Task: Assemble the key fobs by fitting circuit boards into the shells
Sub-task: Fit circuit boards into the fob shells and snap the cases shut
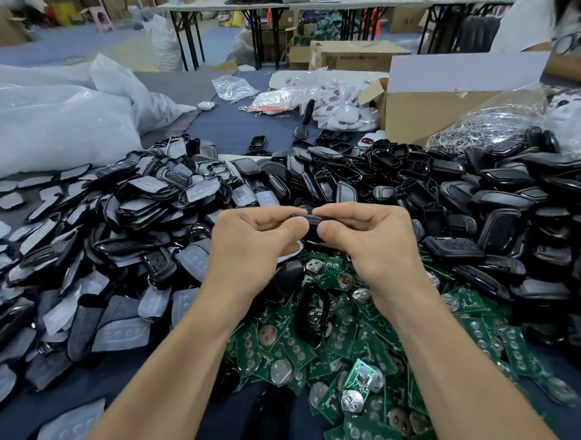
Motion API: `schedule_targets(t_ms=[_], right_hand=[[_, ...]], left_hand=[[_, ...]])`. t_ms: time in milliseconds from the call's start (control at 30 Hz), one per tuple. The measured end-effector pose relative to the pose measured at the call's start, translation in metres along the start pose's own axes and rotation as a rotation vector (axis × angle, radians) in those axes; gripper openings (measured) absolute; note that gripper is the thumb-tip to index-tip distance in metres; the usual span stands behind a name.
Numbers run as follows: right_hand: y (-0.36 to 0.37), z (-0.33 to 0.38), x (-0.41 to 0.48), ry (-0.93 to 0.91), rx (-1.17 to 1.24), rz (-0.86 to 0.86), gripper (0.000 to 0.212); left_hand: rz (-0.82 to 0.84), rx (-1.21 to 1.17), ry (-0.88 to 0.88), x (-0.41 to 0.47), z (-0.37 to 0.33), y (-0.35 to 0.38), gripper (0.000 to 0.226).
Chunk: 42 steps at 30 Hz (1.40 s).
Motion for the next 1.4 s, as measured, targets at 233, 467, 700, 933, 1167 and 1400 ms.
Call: schedule_targets(t_ms=[233,467,700,933,1167,1400], right_hand=[[0.001,0.001,0.000,-0.004,-0.067,-0.002,0.020],[0.000,0.003,0.000,0.090,-0.055,0.042,0.019],[0.015,0.007,-0.006,0.267,0.320,0.193,0.010],[0.018,0.001,-0.006,0.261,0.271,0.196,0.011],[-0.019,0.005,0.004,0.226,0.660,0.019,0.029],[-0.021,-0.004,0.008,0.076,-0.384,-0.268,0.011]], left_hand=[[-0.004,0.039,0.100,0.001,0.000,-0.003,0.023],[-0.028,0.037,0.106,0.001,0.008,0.002,0.021],[-0.070,-0.151,-0.094,-0.002,0.007,0.012,0.022],[-0.112,-0.208,-0.172,-0.007,0.002,0.010,0.029],[-0.087,-0.215,-0.127,-0.003,0.006,0.009,0.034],[-0.288,-0.093,0.000,0.004,0.006,-0.002,0.022]])
Point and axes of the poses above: each hand's wrist, its own x-axis towards the middle knuckle, its own y-axis out of the palm, z = x × y, the point moved 1 cm from there along x, towards the middle knuckle, and after that the axes turned 15 degrees about -x, right-handed, at the moved point
